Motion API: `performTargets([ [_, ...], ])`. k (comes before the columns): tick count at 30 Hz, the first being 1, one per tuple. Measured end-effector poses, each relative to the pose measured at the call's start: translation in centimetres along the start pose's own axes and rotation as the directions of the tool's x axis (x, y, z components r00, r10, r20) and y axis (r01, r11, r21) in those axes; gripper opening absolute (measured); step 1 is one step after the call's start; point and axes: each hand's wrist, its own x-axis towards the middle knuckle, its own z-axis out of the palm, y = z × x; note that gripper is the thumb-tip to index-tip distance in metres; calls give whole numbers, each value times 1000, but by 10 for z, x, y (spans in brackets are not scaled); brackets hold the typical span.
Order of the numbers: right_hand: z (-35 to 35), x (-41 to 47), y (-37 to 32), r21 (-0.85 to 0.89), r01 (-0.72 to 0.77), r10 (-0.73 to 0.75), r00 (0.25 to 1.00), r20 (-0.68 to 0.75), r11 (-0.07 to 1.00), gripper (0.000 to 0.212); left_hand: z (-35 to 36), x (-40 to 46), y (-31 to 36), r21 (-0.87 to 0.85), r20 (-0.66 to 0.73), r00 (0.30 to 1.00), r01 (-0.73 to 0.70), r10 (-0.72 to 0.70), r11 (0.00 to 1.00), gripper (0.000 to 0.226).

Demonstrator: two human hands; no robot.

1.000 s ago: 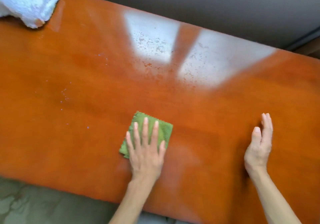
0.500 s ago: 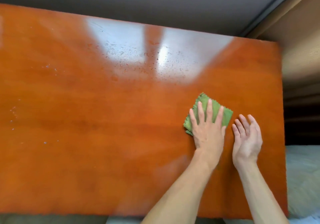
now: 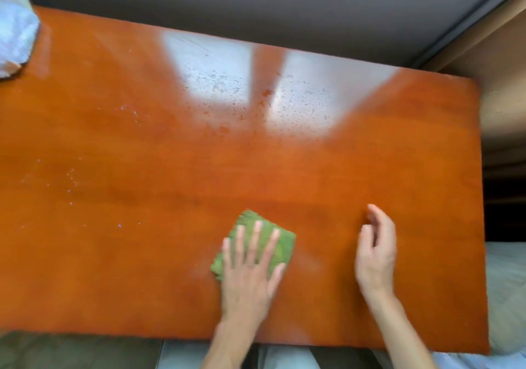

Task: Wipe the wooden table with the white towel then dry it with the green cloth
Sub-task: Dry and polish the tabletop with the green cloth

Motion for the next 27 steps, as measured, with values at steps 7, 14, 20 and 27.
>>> performTargets([
  [7,153,-103,-100,-187,491,-360,805,471,851,50,-61,0,-206,-25,-70,961,267,-269,963,66],
  [14,217,-124,-142,-519,367,-212,918,334,772,53,-122,-11,-393,-52,-107,868,482,-485,874,73],
  [20,222,-125,-141,-576,331,-201,939,278,748,53,-117,3,-386,-109,-135,832,528,-539,842,68],
  [27,224,-127,-138,-573,344,-244,938,246,744,52,-65,21,-223,-65,-145,981,120,-129,991,66],
])
